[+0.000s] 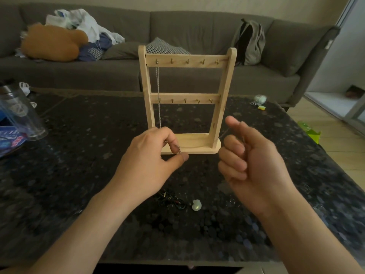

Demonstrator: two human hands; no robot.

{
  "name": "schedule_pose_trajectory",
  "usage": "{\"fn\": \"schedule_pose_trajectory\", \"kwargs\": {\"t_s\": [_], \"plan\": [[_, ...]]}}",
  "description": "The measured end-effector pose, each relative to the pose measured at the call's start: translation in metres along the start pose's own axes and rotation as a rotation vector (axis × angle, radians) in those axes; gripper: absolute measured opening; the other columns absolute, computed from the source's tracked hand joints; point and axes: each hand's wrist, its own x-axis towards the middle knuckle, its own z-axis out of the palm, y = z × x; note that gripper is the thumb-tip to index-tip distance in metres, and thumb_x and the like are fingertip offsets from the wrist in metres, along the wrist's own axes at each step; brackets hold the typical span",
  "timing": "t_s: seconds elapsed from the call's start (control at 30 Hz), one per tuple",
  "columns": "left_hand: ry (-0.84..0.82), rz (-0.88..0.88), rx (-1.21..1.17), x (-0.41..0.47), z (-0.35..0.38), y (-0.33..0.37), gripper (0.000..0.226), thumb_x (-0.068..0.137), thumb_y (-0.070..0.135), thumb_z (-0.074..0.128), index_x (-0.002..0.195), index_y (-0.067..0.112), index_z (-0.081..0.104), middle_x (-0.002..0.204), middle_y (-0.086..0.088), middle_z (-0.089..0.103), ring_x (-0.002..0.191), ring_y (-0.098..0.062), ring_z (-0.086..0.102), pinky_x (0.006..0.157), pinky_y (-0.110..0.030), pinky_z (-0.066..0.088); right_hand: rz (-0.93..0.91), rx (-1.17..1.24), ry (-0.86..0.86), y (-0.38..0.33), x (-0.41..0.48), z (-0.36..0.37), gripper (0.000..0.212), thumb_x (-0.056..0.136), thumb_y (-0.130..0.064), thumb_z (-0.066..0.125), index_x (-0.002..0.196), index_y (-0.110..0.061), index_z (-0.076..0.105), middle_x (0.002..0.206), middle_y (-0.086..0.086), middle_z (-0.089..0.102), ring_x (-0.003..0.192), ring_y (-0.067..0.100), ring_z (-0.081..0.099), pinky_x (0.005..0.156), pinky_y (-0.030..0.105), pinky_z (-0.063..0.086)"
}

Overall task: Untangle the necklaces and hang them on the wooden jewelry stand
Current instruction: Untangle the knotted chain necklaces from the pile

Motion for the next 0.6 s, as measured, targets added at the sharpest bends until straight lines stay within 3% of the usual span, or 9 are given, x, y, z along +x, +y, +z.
{"fn": "schedule_pose_trajectory", "kwargs": {"t_s": [0.07, 0.17, 0.27, 0.4, 0.5, 0.53, 0.6], "plan": [[-0.016, -0.017, 0.009, 0.0, 0.0, 0.0, 0.033, 0.083, 0.043, 0.088, 0.087, 0.035, 0.056, 0.115, 0.019, 0.061, 0.116, -0.008, 0.059, 0.099, -0.036, 0.055, -0.011, -0.097, 0.099, 0.005, 0.004, -0.003, 0.024, 0.113, -0.029, 0.046, 0.121, -0.018, 0.065, 0.06, -0.006, 0.035, 0.046, 0.006, 0.027, 0.038, 0.019, 0.021], [-0.041, -0.02, 0.041, -0.001, -0.001, 0.0, 0.042, 0.078, 0.046, 0.092, 0.086, 0.035, 0.052, 0.105, 0.021, 0.057, 0.103, -0.003, 0.056, 0.087, -0.025, 0.046, 0.013, -0.226, 0.266, 0.01, 0.011, -0.009, 0.022, 0.112, -0.027, 0.048, 0.115, -0.017, 0.067, 0.06, -0.007, 0.039, 0.048, 0.007, 0.029, 0.038, 0.021, 0.024], [-0.084, -0.019, 0.07, -0.002, -0.001, 0.001, 0.044, 0.077, 0.046, 0.093, 0.084, 0.034, 0.051, 0.098, 0.021, 0.053, 0.088, 0.004, 0.048, 0.076, -0.018, 0.038, 0.06, -0.625, 0.413, 0.012, 0.017, -0.014, 0.023, 0.11, -0.027, 0.052, 0.108, -0.017, 0.072, 0.063, -0.003, 0.048, 0.05, 0.01, 0.037, 0.04, 0.024, 0.031], [-0.15, -0.021, 0.09, -0.003, 0.001, 0.007, 0.047, 0.077, 0.047, 0.093, 0.084, 0.033, 0.049, 0.088, 0.019, 0.048, 0.076, 0.005, 0.042, 0.066, -0.016, 0.031, 0.022, -1.161, 0.358, 0.018, 0.021, -0.016, 0.028, 0.107, -0.031, 0.059, 0.101, -0.01, 0.076, 0.083, 0.014, 0.073, 0.063, 0.016, 0.058, 0.057, 0.028, 0.051], [-0.178, -0.025, 0.088, -0.005, 0.004, 0.008, 0.049, 0.077, 0.048, 0.093, 0.084, 0.032, 0.047, 0.083, 0.017, 0.048, 0.072, 0.001, 0.043, 0.063, -0.017, 0.03, -0.085, -1.462, 0.278, 0.025, 0.018, -0.015, 0.01, 0.104, -0.027, 0.067, 0.108, -0.017, 0.068, 0.098, -0.001, 0.073, 0.072, 0.003, 0.063, 0.057, 0.011, 0.046], [-0.183, -0.026, 0.087, -0.004, 0.005, 0.008, 0.05, 0.077, 0.049, 0.093, 0.085, 0.032, 0.047, 0.083, 0.016, 0.049, 0.072, 0.0, 0.043, 0.062, -0.018, 0.03, -0.155, -1.514, 0.254, 0.027, 0.016, -0.014, 0.013, 0.102, -0.023, 0.069, 0.115, -0.022, 0.068, 0.104, -0.006, 0.071, 0.076, -0.001, 0.061, 0.056, 0.009, 0.043], [-0.195, -0.03, 0.083, -0.004, 0.007, 0.008, 0.05, 0.076, 0.049, 0.094, 0.085, 0.032, 0.047, 0.083, 0.016, 0.049, 0.071, -0.002, 0.044, 0.062, -0.019, 0.032, -0.294, -1.429, 0.177, 0.03, 0.016, -0.017, 0.016, 0.097, -0.014, 0.072, 0.107, -0.026, 0.068, 0.103, -0.007, 0.073, 0.079, -0.001, 0.064, 0.059, 0.007, 0.048]]}}
